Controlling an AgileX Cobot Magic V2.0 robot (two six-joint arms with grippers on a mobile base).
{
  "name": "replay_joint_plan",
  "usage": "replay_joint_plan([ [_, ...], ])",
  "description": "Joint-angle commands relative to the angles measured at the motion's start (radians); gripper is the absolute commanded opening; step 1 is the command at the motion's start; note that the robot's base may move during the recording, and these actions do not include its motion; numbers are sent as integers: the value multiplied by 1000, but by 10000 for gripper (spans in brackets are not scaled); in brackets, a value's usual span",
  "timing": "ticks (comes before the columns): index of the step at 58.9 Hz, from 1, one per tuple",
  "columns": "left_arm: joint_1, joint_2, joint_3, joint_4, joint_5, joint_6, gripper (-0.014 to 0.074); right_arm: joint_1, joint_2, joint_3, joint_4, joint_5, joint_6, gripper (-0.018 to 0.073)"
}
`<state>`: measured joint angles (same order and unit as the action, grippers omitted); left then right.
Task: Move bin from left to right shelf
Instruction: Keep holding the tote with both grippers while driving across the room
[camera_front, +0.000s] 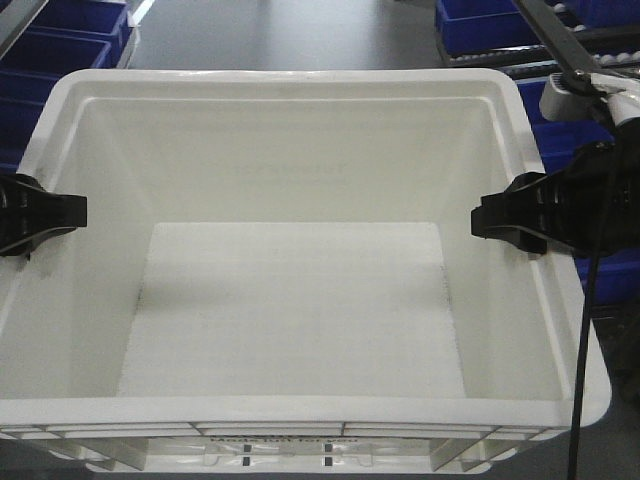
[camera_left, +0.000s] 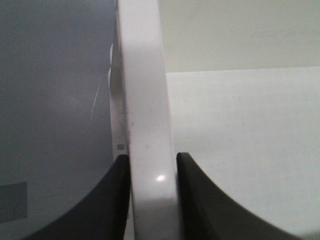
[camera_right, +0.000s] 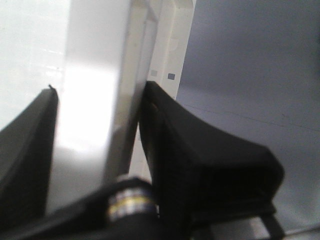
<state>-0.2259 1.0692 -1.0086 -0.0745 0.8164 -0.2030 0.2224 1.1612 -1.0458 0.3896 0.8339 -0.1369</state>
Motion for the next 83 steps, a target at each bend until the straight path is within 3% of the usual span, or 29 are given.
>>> replay_joint_plan([
  [1,-4,-31,-35,-2,-127,34,-6,-4,-36,-43,39,-77,-42,-5],
  [83,-4,-31,-35,-2,-127,34,-6,-4,-36,-43,39,-29,-42,-5],
])
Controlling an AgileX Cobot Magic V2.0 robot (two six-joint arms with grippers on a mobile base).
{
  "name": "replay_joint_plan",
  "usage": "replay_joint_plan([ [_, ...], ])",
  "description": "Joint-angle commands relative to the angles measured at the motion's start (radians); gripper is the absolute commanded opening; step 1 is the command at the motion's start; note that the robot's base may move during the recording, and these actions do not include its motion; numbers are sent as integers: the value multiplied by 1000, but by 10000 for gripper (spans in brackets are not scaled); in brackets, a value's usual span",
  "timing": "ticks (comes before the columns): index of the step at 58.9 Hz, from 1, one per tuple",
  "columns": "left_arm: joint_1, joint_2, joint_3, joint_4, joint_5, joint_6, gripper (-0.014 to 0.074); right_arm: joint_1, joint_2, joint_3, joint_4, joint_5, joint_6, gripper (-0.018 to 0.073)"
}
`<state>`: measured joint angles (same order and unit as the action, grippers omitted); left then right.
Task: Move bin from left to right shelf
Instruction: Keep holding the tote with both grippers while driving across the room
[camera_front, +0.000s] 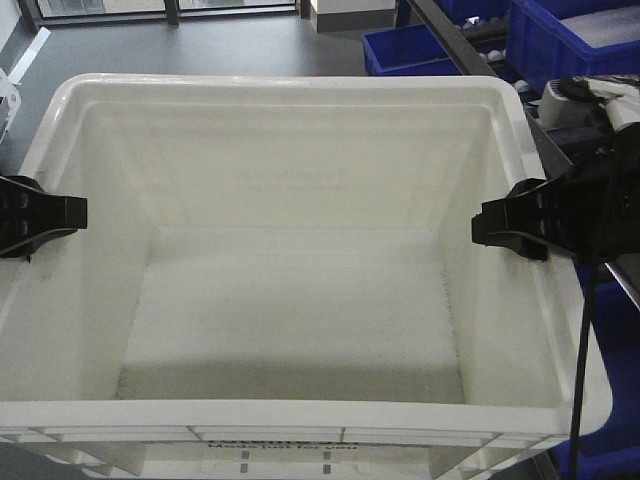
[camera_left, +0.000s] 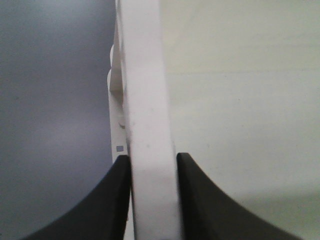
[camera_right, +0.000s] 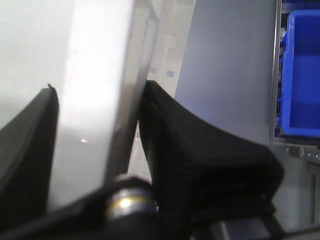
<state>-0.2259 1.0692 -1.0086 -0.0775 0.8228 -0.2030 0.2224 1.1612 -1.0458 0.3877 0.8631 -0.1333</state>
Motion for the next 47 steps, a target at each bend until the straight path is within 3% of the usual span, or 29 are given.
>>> replay_joint_plan([
  [1,-4,-31,-35,1,-133,34,-6,-4,-36,-43,41,-58,-46,-5],
  [47,-4,-31,-35,0,-133,34,-6,-4,-36,-43,40,-58,-46,-5],
])
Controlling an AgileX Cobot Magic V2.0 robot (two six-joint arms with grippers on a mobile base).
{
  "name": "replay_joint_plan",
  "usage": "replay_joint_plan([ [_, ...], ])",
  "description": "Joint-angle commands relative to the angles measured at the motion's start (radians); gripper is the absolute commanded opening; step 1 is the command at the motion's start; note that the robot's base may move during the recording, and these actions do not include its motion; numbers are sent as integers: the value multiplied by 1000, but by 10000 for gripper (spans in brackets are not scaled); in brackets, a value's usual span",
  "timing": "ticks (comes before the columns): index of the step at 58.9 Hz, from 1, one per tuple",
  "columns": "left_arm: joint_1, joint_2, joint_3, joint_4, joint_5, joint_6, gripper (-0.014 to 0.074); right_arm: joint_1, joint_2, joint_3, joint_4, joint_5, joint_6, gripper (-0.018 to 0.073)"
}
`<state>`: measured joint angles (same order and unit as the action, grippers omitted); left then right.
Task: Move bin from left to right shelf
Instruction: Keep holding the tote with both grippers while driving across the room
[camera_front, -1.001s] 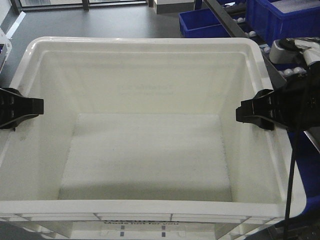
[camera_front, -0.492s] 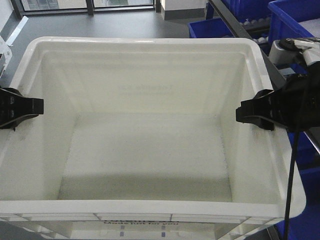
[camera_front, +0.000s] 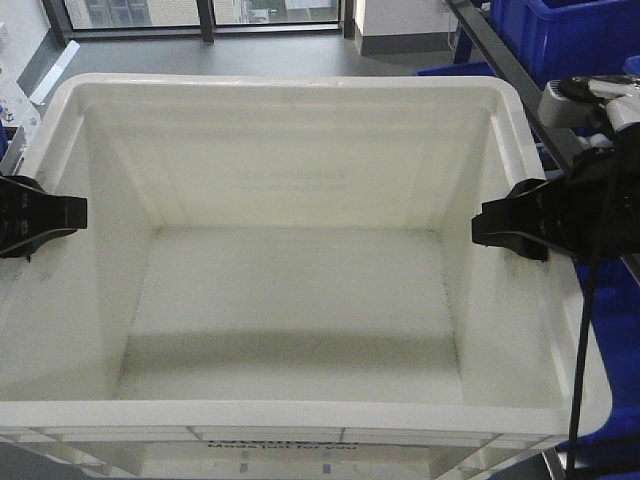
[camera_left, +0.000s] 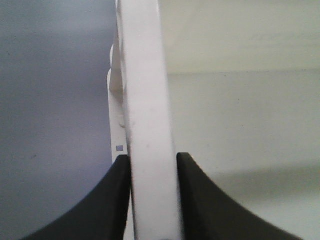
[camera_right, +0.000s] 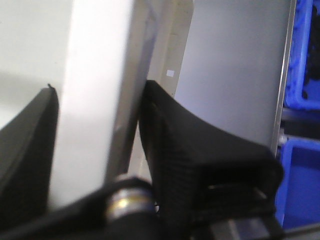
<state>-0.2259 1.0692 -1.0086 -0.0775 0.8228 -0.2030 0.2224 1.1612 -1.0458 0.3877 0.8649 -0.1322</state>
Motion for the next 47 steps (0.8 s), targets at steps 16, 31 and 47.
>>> replay_joint_plan([
  [16,-4,-31,-35,0,-133,34,-6,-4,-36,-43,40,-60,-47,-5],
  [31,-4,-30,-35,0,-119,34,-6,-4,-36,-43,40,-60,-47,-5],
  [47,-4,-30,-35,0,-115,34,-6,-4,-36,-43,40,-60,-47,-5],
])
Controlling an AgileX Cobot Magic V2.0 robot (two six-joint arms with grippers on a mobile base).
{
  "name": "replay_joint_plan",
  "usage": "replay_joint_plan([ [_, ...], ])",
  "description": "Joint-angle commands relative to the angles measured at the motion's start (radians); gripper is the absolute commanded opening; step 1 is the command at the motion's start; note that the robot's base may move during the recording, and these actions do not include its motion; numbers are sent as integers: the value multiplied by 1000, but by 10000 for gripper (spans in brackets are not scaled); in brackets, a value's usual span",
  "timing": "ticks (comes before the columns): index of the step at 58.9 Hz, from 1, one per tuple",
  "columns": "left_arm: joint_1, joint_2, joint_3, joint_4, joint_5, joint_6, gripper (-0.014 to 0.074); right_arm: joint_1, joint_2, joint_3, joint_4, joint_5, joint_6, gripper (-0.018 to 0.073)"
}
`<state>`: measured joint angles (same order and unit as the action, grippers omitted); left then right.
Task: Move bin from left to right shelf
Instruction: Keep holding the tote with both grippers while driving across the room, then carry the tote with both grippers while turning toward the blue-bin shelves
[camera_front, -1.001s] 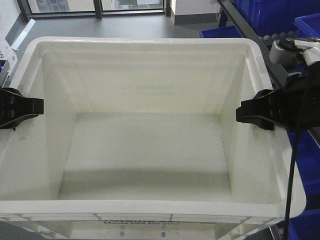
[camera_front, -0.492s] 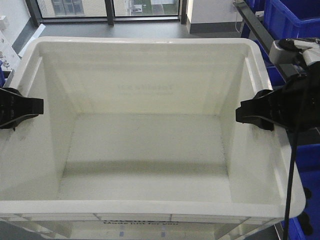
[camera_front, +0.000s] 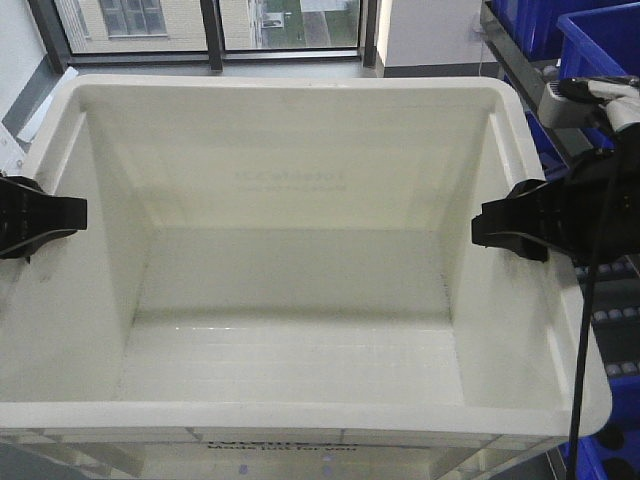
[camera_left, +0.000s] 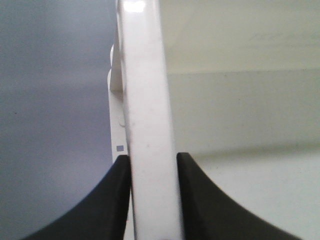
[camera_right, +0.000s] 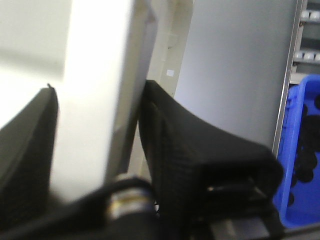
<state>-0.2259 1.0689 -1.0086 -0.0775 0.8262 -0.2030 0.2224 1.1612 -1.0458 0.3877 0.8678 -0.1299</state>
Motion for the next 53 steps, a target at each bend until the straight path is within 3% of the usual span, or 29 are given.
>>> replay_joint_plan([
  [1,-4,-29,-35,0,-119,34,-6,-4,-36,-43,40,-63,-49,-5],
  [53,-4,-29,-35,0,-118,34,-6,-4,-36,-43,41,-63,-49,-5],
])
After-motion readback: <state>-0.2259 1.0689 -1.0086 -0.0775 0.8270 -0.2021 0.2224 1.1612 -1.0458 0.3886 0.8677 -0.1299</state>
